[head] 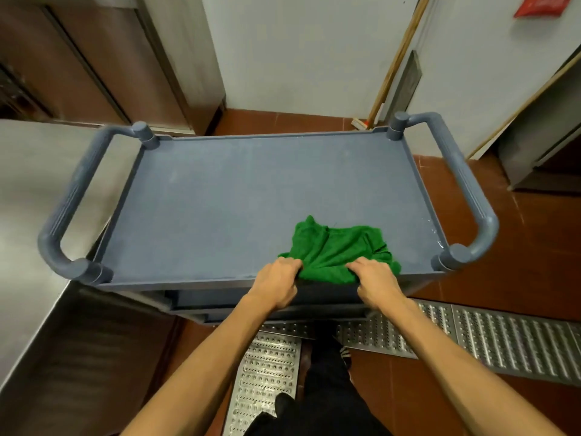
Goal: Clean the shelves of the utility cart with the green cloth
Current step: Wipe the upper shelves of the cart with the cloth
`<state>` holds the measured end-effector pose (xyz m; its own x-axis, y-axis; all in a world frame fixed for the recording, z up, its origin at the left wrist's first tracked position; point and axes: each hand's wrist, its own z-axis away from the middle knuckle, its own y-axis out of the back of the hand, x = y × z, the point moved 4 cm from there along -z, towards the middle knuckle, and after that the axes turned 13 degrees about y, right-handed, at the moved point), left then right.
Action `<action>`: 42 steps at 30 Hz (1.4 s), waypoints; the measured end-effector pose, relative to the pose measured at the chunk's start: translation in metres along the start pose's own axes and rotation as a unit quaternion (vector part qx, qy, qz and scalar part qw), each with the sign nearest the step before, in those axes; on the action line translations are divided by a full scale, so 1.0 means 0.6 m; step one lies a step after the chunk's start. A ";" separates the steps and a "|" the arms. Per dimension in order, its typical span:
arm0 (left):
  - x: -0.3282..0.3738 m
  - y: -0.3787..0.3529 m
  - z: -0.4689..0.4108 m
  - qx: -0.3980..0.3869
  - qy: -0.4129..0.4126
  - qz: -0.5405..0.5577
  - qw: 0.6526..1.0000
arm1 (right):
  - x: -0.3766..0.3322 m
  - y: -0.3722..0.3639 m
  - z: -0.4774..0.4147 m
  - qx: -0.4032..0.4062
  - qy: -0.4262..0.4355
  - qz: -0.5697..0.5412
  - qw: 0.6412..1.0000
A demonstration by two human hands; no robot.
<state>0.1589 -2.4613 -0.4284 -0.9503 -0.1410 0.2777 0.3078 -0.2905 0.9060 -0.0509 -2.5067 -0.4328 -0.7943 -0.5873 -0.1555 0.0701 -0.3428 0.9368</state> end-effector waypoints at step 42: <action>-0.326 0.095 0.117 0.065 0.231 0.126 0.963 | -0.239 0.045 -0.170 -0.012 0.176 -0.008 0.984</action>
<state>0.3592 -2.3840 -0.4084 -0.7148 -0.6059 0.3492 0.4890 -0.0761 0.8690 0.1266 -2.5063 -0.4171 -0.5374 -0.7979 -0.2730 0.0767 -0.3686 0.9264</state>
